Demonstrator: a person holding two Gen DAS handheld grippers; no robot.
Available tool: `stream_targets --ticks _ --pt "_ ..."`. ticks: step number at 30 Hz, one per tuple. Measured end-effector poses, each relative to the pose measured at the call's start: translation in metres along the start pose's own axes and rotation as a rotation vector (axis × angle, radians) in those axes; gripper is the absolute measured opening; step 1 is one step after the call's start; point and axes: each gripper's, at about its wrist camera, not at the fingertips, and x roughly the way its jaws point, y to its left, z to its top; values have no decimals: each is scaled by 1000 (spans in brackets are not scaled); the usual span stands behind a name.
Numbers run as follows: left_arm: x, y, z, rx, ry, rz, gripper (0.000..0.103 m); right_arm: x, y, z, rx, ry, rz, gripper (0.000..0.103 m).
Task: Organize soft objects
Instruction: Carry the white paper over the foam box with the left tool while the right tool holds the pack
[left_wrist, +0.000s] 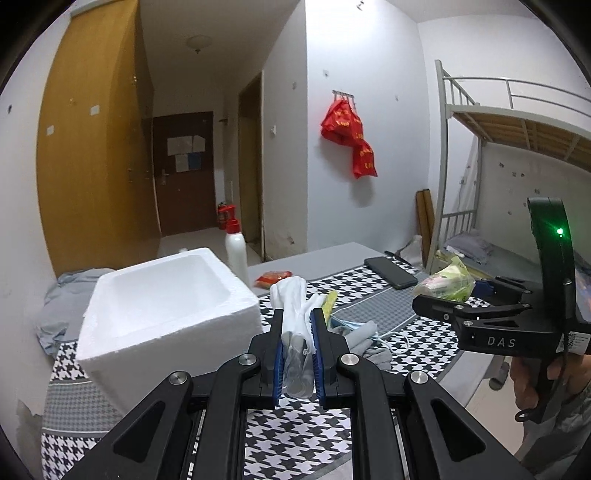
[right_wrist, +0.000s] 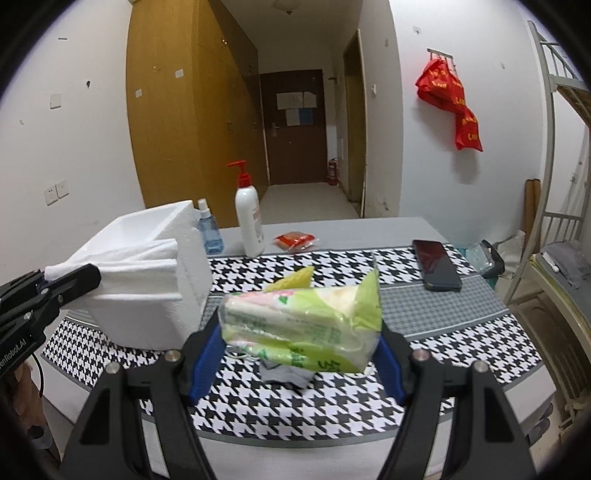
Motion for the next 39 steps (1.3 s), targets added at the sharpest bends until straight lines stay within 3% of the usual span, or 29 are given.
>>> stream_targets --ticks 27,39 --pt "-42 29 14 -56 -103 151 10 -5 36 25 -102 -77 140 76" --pt "-39 46 24 -85 -94 204 10 0 49 31 -126 -80 194 76"
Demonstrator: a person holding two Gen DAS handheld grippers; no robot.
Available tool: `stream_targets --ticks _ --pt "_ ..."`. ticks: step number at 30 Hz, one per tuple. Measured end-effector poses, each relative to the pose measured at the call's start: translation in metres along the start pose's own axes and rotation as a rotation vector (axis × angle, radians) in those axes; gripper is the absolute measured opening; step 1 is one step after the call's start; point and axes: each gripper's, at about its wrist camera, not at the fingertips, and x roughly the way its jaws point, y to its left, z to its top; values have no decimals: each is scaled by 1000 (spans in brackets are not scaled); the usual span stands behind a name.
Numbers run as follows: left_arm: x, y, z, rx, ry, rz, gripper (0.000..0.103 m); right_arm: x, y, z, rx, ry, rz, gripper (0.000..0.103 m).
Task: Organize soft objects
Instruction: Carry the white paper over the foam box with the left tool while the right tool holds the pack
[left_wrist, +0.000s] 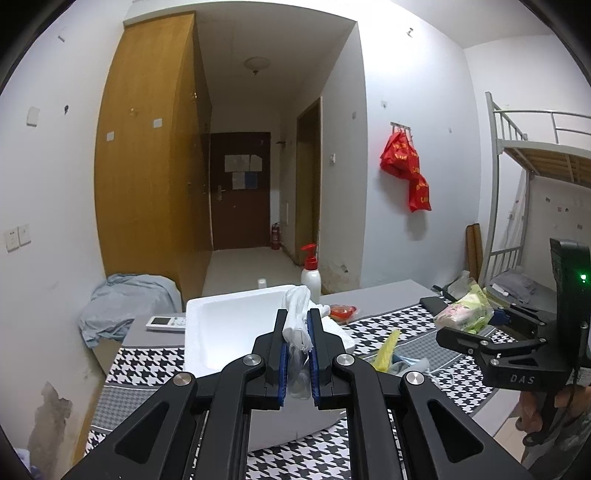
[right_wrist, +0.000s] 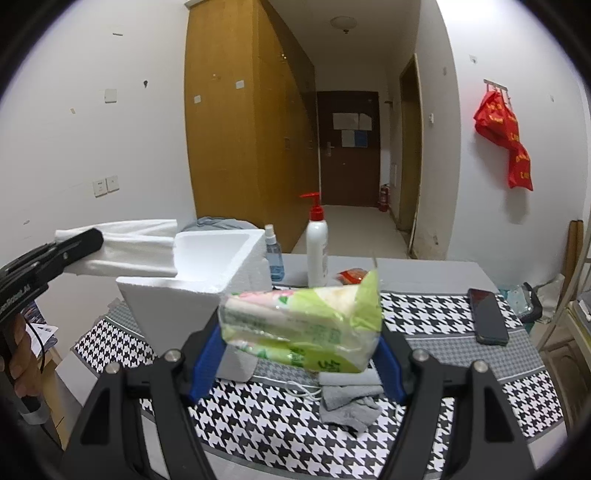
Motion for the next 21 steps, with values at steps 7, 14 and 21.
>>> stream_targets --ticks 7,14,21 --pt "7 5 6 -5 22 11 10 10 10 6 -21 -2 43 76" --pt "22 9 11 1 40 11 10 22 20 11 -40 6 73 76" --pt "38 15 12 -1 64 18 10 29 31 13 -63 12 108 76"
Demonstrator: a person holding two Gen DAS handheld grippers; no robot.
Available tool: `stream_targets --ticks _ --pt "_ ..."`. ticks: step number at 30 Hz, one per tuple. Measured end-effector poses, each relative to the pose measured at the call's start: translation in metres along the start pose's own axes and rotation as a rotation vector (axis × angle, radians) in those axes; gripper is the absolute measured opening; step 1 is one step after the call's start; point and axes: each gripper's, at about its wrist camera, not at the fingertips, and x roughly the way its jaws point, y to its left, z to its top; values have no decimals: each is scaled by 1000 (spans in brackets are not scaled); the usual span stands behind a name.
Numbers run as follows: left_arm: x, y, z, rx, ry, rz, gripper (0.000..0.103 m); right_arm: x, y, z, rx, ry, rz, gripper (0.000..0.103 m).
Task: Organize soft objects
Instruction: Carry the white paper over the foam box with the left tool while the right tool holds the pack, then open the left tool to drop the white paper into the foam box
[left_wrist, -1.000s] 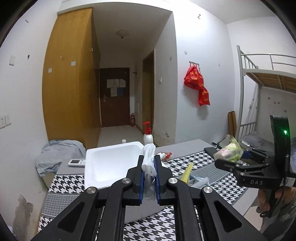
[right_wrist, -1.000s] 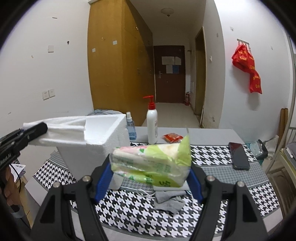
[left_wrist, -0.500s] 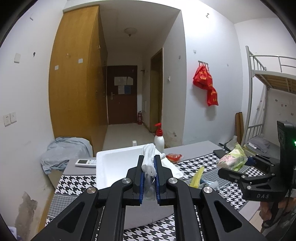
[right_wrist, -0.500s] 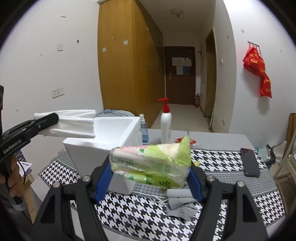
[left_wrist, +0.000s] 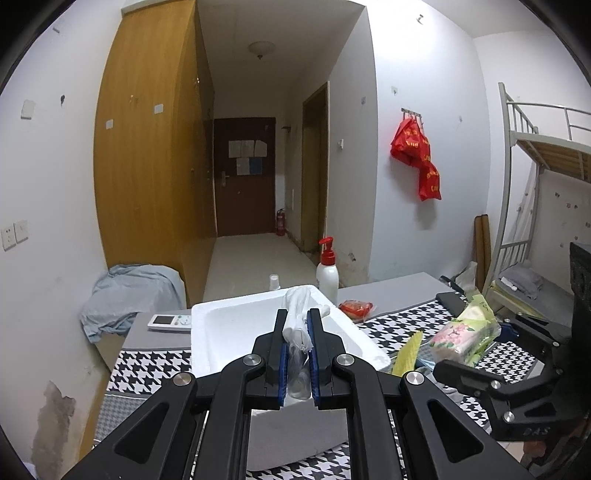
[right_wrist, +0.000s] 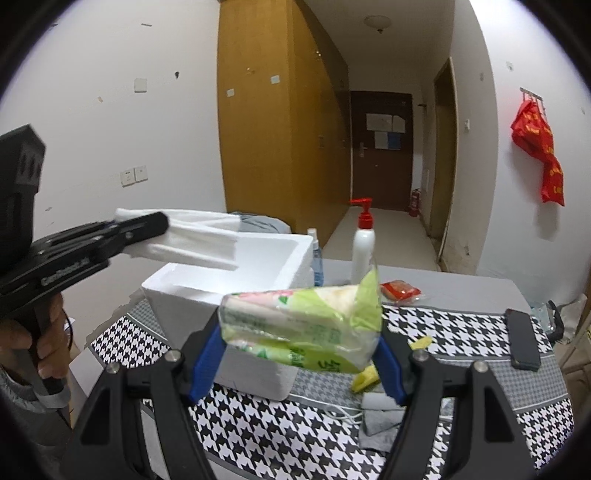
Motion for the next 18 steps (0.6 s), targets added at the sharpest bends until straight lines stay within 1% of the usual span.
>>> stream_targets --ticks 9,18 --pt "19 6 4 6 38 4 10 5 10 3 -24 -4 39 76" --pt "53 14 5 -11 117 11 10 15 9 3 -27 6 53 76"
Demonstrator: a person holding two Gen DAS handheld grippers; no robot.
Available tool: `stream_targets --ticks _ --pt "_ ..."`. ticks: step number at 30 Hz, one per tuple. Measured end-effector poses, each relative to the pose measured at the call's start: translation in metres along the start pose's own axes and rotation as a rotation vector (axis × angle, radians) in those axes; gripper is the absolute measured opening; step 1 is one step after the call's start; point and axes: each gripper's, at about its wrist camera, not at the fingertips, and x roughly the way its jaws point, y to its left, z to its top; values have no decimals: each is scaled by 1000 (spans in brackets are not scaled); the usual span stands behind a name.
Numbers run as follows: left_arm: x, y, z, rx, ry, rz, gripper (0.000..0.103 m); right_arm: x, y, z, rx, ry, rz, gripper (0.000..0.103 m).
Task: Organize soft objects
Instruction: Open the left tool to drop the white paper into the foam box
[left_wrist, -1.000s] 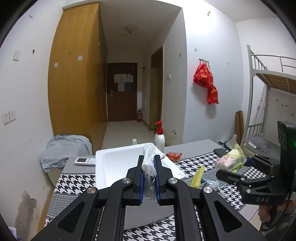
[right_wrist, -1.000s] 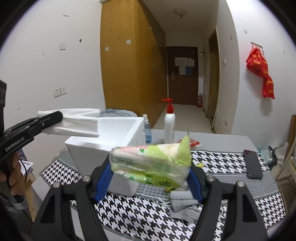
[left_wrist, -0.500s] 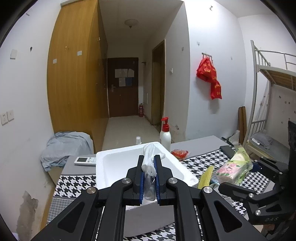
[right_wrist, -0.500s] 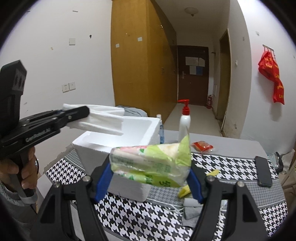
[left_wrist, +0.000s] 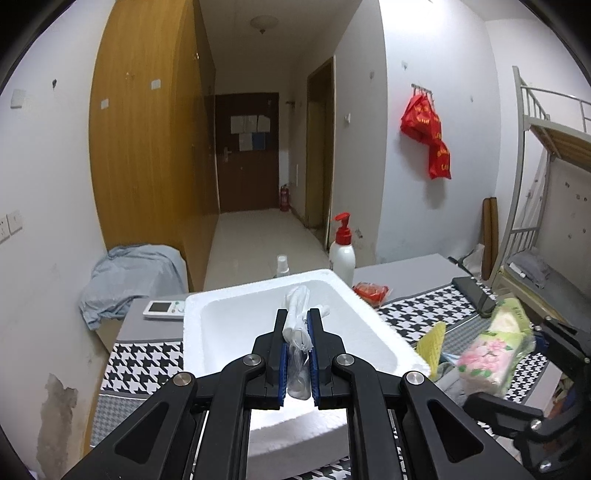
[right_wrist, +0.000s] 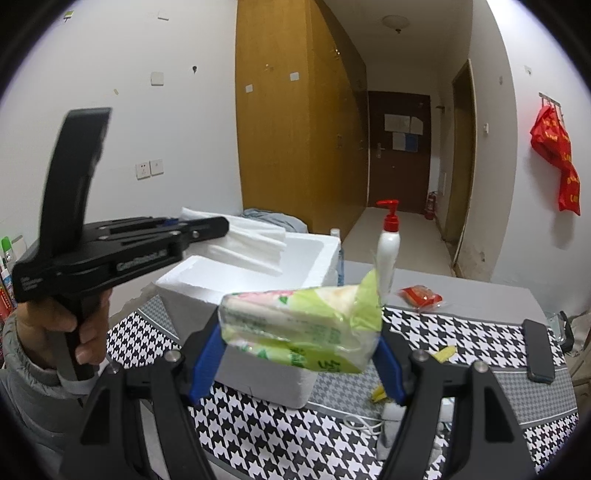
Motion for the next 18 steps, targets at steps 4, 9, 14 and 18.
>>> stream_targets --ticks 4,9,14,18 --pt "11 4 0 -12 29 2 10 3 -5 -1 14 2 -6 76" --pt "18 3 -1 0 45 9 10 6 -6 -2 22 9 -8 76" --pt "18 1 0 21 38 36 50 6 -8 -1 26 10 -14 76" --pt "10 2 0 27 -6 56 78 6 -9 -1 29 10 -20 76"
